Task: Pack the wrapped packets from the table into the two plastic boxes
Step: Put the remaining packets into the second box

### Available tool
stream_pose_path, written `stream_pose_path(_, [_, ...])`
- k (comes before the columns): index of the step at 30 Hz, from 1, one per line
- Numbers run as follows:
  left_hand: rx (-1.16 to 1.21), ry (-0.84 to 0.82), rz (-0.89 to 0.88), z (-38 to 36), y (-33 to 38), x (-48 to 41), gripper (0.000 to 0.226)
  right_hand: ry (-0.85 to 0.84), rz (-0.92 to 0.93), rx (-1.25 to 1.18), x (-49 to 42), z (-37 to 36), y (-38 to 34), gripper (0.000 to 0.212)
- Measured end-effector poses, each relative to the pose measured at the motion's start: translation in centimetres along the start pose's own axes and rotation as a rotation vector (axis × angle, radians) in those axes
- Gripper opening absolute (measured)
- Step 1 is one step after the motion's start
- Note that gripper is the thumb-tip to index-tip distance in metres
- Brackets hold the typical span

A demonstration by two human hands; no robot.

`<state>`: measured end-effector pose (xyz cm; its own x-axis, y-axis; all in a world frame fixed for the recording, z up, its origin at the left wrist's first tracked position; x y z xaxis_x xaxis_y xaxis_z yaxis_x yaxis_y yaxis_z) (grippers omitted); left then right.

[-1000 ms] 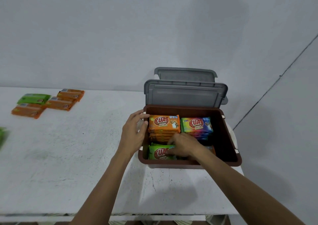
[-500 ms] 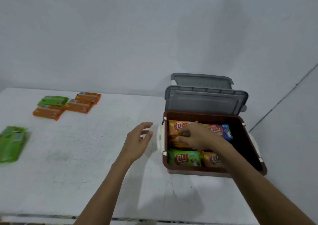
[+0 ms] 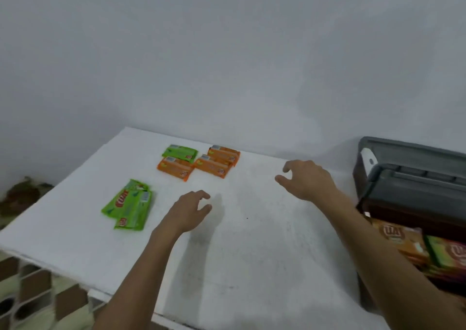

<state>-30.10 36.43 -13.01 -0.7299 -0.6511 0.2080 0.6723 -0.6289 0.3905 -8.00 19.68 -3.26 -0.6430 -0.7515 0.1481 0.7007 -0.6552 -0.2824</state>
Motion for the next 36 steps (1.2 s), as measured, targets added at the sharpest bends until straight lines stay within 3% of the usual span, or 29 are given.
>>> stream_pose_path(6, [-0.111, 0.105, 0.179, 4.5, -9.8, -2.0, 0.04, -0.115, 0.163, -0.019, -6.8, -5.8, -9.9, 0.048])
stream_pose_path(9, [-0.165, 0.131, 0.336, 5.9, -13.7, -2.0, 0.046, -0.129, 0.3, -0.046, -9.4, -8.4, -15.1, 0.06])
stream_pose_path(13, [-0.108, 0.095, 0.452, 5.8, -17.0, -1.3, 0.061, -0.16, 0.422, 0.066, -11.9, -11.4, -20.4, 0.044])
stream_pose_path(16, [-0.038, 0.069, 0.482, 5.1, -18.7, -1.0, 0.073, -0.228, 0.438, 0.028, -13.4, -13.4, -22.9, 0.044])
stream_pose_path(20, [-0.038, 0.089, 0.461, 4.8, -19.4, -1.1, 0.072, -0.29, 0.456, 0.074, -14.9, -16.1, -24.5, 0.052])
stream_pose_path(26, [-0.016, 0.118, 0.463, 5.3, -19.4, -1.5, 0.056, -0.176, 0.421, 0.056, -15.7, -17.7, -24.6, 0.054])
stream_pose_path(32, [0.034, 0.107, 0.482, 5.1, -19.7, -1.7, 0.064, -0.224, 0.382, -0.025, -16.0, -17.9, -24.4, 0.048])
stream_pose_path(36, [0.001, 0.178, 0.471, 5.5, -19.2, -1.3, 0.063, -0.287, 0.321, -0.164, -15.7, -17.5, -23.9, 0.072])
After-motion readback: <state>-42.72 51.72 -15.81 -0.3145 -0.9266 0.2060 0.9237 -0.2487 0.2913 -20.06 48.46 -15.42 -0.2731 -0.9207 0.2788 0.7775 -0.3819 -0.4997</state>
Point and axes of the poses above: each hand's wrist, its own x-axis away from the middle knuckle, its own z-axis out of the back of the hand, y = z × x, the point moved 6 cm from there along -x, towards the middle knuckle, and after that the axes turned 8 degrees about -x, right-handed, at the moved point
